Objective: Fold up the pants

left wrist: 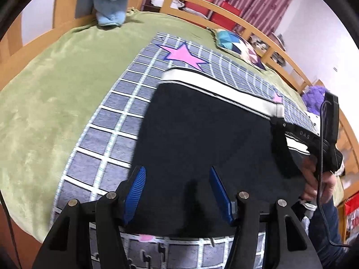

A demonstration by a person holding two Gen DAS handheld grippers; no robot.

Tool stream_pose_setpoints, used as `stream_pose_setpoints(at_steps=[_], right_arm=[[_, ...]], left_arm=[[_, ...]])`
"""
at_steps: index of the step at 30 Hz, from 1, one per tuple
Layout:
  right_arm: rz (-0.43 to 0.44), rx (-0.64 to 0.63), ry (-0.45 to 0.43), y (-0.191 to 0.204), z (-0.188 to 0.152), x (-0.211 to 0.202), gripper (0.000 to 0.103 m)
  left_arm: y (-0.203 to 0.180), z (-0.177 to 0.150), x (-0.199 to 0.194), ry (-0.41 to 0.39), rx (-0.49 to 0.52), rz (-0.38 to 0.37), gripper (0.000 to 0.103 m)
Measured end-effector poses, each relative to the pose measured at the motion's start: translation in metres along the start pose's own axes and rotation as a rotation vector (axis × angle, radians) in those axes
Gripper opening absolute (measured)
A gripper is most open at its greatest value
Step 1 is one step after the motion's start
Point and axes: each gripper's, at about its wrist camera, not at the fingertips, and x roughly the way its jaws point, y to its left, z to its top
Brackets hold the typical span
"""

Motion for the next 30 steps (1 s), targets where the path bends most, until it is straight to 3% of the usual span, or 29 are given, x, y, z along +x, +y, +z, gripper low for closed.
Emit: stream_pose_setpoints(at_steps=[3,4,6,8,9,10,12,16,18,21,24,27,30], right_arm=[[-0.096,-0.081,0.115,0.007,-0.015,0.030,0.020],[-0.119,-0.124,0.093,0.012,-0.019,0.029,0.024],[-0.121,-0.150,0.115,0.020,-0.017,0.019,0.032],[-0.104,-0.104,0.133,0.020,-0.015,0.004,0.032],[-0.084,-0.082,0.113,0.020,-0.017,-0.007,0.037],[-0.069,-0.077,0.096,0.023,-0.023,-0.020,0.053],[-0.063,-0.114,0.096,0.031,-0.036,-0.032,0.066],[-0.166,-0.224,0.147,0.044,-0.075,-0.031,0.067],[-0.187,-0.197,0.174,0.041,-0.089,-0.028,0.068],[-0.151,-0.067,0.121,0.025,-0.097,-0.037,0.073],[-0.123,-0.022,0.124,0.020,-0.100,-0.041,0.074],[-0.108,-0.010,0.129,0.018,-0.099,-0.049,0.074],[-0.038,0.032,0.095,0.017,-0.094,-0.062,0.075]], left_arm=[[0.008,0.002,0.003,-0.003,-0.024,0.013,0.057],[0.011,0.000,0.004,-0.002,-0.035,0.010,0.057],[0.018,-0.006,0.004,0.008,-0.047,0.015,0.057],[0.023,-0.015,0.005,0.027,-0.057,0.023,0.056],[0.026,-0.019,0.005,0.036,-0.065,0.019,0.056],[0.029,-0.024,0.005,0.046,-0.073,0.010,0.056],[0.033,-0.032,0.003,0.041,-0.086,-0.009,0.056],[0.034,-0.039,0.002,0.012,-0.112,-0.019,0.056],[0.032,-0.040,0.003,0.009,-0.105,-0.010,0.056],[0.029,-0.041,0.003,0.001,-0.099,-0.004,0.055],[0.032,-0.043,0.001,-0.005,-0.113,-0.011,0.055],[0.041,-0.046,-0.004,-0.007,-0.158,-0.065,0.053],[0.048,-0.049,-0.003,0.000,-0.195,-0.111,0.053]])
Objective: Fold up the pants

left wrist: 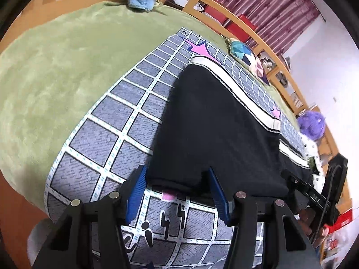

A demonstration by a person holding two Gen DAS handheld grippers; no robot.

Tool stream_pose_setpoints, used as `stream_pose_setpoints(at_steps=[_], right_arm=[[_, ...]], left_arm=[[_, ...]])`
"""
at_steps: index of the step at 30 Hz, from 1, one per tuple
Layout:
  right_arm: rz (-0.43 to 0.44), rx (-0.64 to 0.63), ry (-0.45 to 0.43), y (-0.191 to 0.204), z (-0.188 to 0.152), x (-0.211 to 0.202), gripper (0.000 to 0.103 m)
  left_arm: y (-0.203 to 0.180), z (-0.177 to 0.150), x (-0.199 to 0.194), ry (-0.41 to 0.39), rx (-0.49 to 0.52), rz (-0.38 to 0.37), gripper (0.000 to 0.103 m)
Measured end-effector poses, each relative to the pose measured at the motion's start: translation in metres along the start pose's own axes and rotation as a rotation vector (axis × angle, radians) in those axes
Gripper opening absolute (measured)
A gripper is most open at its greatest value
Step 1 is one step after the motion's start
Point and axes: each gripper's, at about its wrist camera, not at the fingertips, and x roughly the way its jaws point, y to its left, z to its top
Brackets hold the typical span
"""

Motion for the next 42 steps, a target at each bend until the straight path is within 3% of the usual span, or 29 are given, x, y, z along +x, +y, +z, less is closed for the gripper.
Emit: stream_pose_setpoints(at_steps=[2,5,9,14,15,19,22,25,29,35,42], right_arm=[[0.016,-0.023,-0.003,0.007,-0.004,-0.003,0.075],[-0.029,-0.093,0.081,0.020,-0.019,0.016,0.075],[-0.095,-0.141,-0.011,0.030,-0.036,0.016,0.074],[-0.022,-0.050,0.032,0.017,-0.029,0.003,0.064],[-0.005,-0.043,0.033,0.014,-0.028,-0.003,0.064],[0.015,-0.027,-0.003,0.002,-0.030,-0.025,0.064],[-0.027,-0.019,-0.042,-0.011,-0.034,-0.043,0.063],[-0.105,-0.029,-0.099,-0.030,-0.037,-0.066,0.062],[-0.153,0.019,-0.143,-0.070,-0.040,-0.097,0.062],[-0.227,0.111,-0.159,-0.135,-0.059,-0.126,0.062],[-0.250,0.181,-0.132,-0.176,-0.072,-0.134,0.062]], left_arm=[[0.002,0.001,0.006,-0.002,-0.012,-0.019,0.053],[-0.001,0.006,0.015,0.006,-0.025,-0.019,0.053],[-0.003,0.010,0.015,0.017,-0.061,-0.001,0.051],[-0.018,0.016,0.004,-0.008,-0.027,0.047,0.019],[-0.029,0.018,-0.002,-0.022,0.008,0.051,0.013],[-0.100,0.024,-0.025,-0.102,0.238,0.158,0.012],[-0.151,0.028,-0.037,-0.124,0.339,0.121,0.012],[-0.196,0.029,-0.038,-0.107,0.393,0.036,0.012],[-0.257,0.014,-0.030,-0.103,0.501,-0.012,0.012],[-0.350,-0.043,0.015,0.004,0.683,-0.108,0.012],[-0.358,-0.089,0.071,0.234,0.686,-0.194,0.017]])
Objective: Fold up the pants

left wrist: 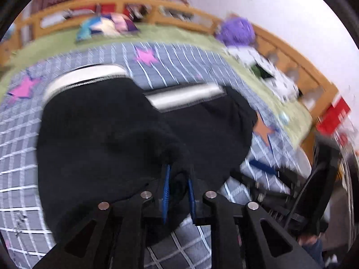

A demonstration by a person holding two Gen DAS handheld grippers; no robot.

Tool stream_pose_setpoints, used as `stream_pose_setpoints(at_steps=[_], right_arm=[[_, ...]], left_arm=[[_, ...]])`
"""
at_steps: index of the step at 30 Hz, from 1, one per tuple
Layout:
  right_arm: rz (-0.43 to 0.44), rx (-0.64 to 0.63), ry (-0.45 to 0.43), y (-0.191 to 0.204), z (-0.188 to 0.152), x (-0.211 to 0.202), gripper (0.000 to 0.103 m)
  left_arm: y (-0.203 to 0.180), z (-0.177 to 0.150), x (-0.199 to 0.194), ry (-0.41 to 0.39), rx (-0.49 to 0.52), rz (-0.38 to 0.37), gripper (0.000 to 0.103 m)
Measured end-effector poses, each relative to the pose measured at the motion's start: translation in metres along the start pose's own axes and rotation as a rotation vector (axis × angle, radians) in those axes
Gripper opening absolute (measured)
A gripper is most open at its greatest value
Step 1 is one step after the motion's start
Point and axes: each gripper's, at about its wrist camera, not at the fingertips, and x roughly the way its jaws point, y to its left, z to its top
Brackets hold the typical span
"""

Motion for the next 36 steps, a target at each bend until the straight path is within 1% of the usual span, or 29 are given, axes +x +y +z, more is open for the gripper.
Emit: stream_pose_setpoints(at_steps=[1,2,4,5,6,7,8,10,12,13,15,16,17,18,19,20,22,24,27,30,31,34,36], right_arm=[[0.017,0.011,0.000,-0.001,0.001,0.001,0.062],[0.030,0.018,-0.002,-0.001,0.001,0.002,0.062],[0.056,0.011,-0.022,0.007,0.005,0.002,0.062],[0.074,-0.006,-0.029,0.014,0.009,0.004,0.062],[0.091,-0.016,-0.028,0.022,0.013,0.007,0.062],[0.107,-0.016,-0.025,0.026,0.016,0.009,0.062],[0.144,-0.004,-0.017,0.034,0.022,0.014,0.062],[0.205,0.031,-0.005,0.043,0.028,0.021,0.062],[0.244,0.057,-0.005,0.053,0.033,0.030,0.062],[0.257,0.064,0.009,0.058,0.036,0.040,0.062],[0.266,0.086,0.070,0.068,0.036,0.064,0.062],[0.273,0.103,0.107,0.072,0.034,0.077,0.055],[0.283,0.126,0.137,0.075,0.032,0.088,0.042],[0.312,0.140,0.143,0.079,0.032,0.092,0.022],[0.314,0.127,0.132,0.083,0.034,0.090,0.019],[0.312,0.103,0.107,0.085,0.037,0.085,0.017],[0.324,0.077,0.007,0.083,0.052,0.064,0.015],[0.315,0.080,-0.048,0.071,0.070,0.047,0.015],[0.253,0.078,-0.078,0.045,0.093,0.031,0.015],[0.188,0.075,-0.101,0.014,0.106,0.019,0.014],[0.167,0.075,-0.109,0.005,0.109,0.015,0.014],[0.092,0.064,-0.142,-0.040,0.113,0.003,0.014],[0.036,0.072,-0.138,-0.073,0.111,0.001,0.014]], left_arm=[[0.001,-0.003,0.002,0.029,-0.005,-0.020,0.019],[0.005,-0.007,-0.002,0.035,-0.025,-0.050,0.019],[0.011,-0.015,-0.017,0.007,-0.039,-0.085,0.023],[0.017,-0.019,-0.031,-0.020,-0.044,-0.085,0.027],[0.022,-0.020,-0.041,-0.046,-0.052,-0.068,0.035],[0.026,-0.024,-0.049,-0.070,-0.062,-0.052,0.039],[0.034,-0.026,-0.058,-0.091,-0.073,-0.042,0.042],[0.054,-0.036,-0.074,-0.113,-0.105,-0.027,0.042],[0.074,-0.046,-0.085,-0.126,-0.150,-0.004,0.042],[0.082,-0.050,-0.088,-0.126,-0.169,-0.002,0.042],[0.099,-0.056,-0.089,-0.114,-0.219,-0.002,0.042],[0.108,-0.060,-0.088,-0.100,-0.252,0.004,0.042],[0.115,-0.062,-0.087,-0.092,-0.272,0.004,0.042],[0.122,-0.065,-0.086,-0.087,-0.289,0.000,0.042],[0.125,-0.065,-0.084,-0.083,-0.297,0.003,0.042],[0.127,-0.064,-0.081,-0.080,-0.304,0.011,0.042],[0.132,-0.063,-0.080,-0.082,-0.319,0.010,0.042],[0.133,-0.057,-0.076,-0.075,-0.326,-0.003,0.042],[0.125,-0.048,-0.068,-0.058,-0.313,-0.010,0.042],[0.110,-0.035,-0.057,-0.039,-0.282,-0.013,0.042],[0.105,-0.032,-0.055,-0.036,-0.273,-0.015,0.042],[0.087,-0.024,-0.046,-0.019,-0.235,-0.021,0.042],[0.074,-0.020,-0.040,-0.008,-0.201,-0.023,0.042]])
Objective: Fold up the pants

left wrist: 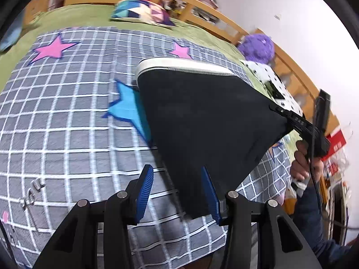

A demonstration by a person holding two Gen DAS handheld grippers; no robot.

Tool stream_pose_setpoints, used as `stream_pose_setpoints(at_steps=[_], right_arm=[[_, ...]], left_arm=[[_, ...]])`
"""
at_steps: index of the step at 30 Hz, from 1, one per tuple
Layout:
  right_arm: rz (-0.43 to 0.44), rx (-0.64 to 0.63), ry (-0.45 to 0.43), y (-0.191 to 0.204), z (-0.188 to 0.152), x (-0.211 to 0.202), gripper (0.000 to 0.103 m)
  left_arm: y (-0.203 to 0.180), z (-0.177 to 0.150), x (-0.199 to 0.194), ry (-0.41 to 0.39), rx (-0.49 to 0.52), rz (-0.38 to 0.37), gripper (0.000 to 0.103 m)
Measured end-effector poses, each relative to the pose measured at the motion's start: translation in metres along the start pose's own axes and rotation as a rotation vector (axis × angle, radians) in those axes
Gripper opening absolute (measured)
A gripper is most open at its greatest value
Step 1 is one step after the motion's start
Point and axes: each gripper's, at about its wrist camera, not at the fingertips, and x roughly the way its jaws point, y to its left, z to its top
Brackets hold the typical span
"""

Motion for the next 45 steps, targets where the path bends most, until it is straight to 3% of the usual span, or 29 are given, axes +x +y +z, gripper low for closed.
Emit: stream_pose_setpoints(at_steps=[4,9,12,15,20,23,24,27,28,35,38,41,43,45], right_arm=[[-0.035,0.057,0.032,-0.052,-0.007,0.007,0.013],[-0.052,0.028,0.013,-0.062,-0.019,0.014,0.013],[-0.051,0.043,-0.042,-0.068,-0.016,-0.001,0.005],[-0.050,0.078,-0.043,-0.078,-0.017,-0.001,0.004],[-0.080,0.020,0.036,-0.076,-0.030,0.015,0.006],[-0.031,0.045,0.033,-0.078,-0.027,0.004,0.016],[-0.014,0.048,0.043,-0.078,-0.026,0.004,0.025],[-0.021,0.039,0.087,-0.078,-0.035,0.012,0.025],[-0.016,0.044,0.100,-0.078,-0.039,0.015,0.020],[-0.057,-0.010,0.108,-0.072,-0.066,0.014,0.016],[-0.060,-0.040,0.106,-0.068,-0.057,0.007,0.019],[-0.051,-0.052,0.043,-0.063,-0.037,0.002,0.021],[-0.046,-0.070,0.042,-0.059,-0.022,0.010,0.027],[-0.053,-0.078,0.051,-0.055,-0.011,0.023,0.027]], left_arm=[[-0.020,0.002,0.017,0.026,0.039,-0.014,0.042],[-0.043,0.005,0.033,0.054,0.065,-0.017,0.042],[-0.051,0.007,0.032,0.049,0.078,-0.017,0.042],[-0.055,0.007,0.033,0.048,0.081,-0.031,0.042],[-0.057,0.003,0.044,0.069,0.069,-0.029,0.042],[-0.058,-0.001,0.046,0.064,0.082,-0.001,0.042],[-0.059,-0.002,0.046,0.062,0.087,0.011,0.042],[-0.061,-0.009,0.047,0.058,0.091,0.009,0.042],[-0.062,-0.011,0.049,0.064,0.089,0.007,0.042],[-0.064,-0.032,0.070,0.114,0.104,0.058,0.042],[-0.064,-0.024,0.056,0.105,0.106,0.009,0.043],[-0.061,-0.019,0.044,0.064,0.103,0.031,0.043],[-0.057,-0.017,0.040,0.055,0.099,0.041,0.043],[-0.051,-0.014,0.038,0.054,0.082,0.049,0.043]])
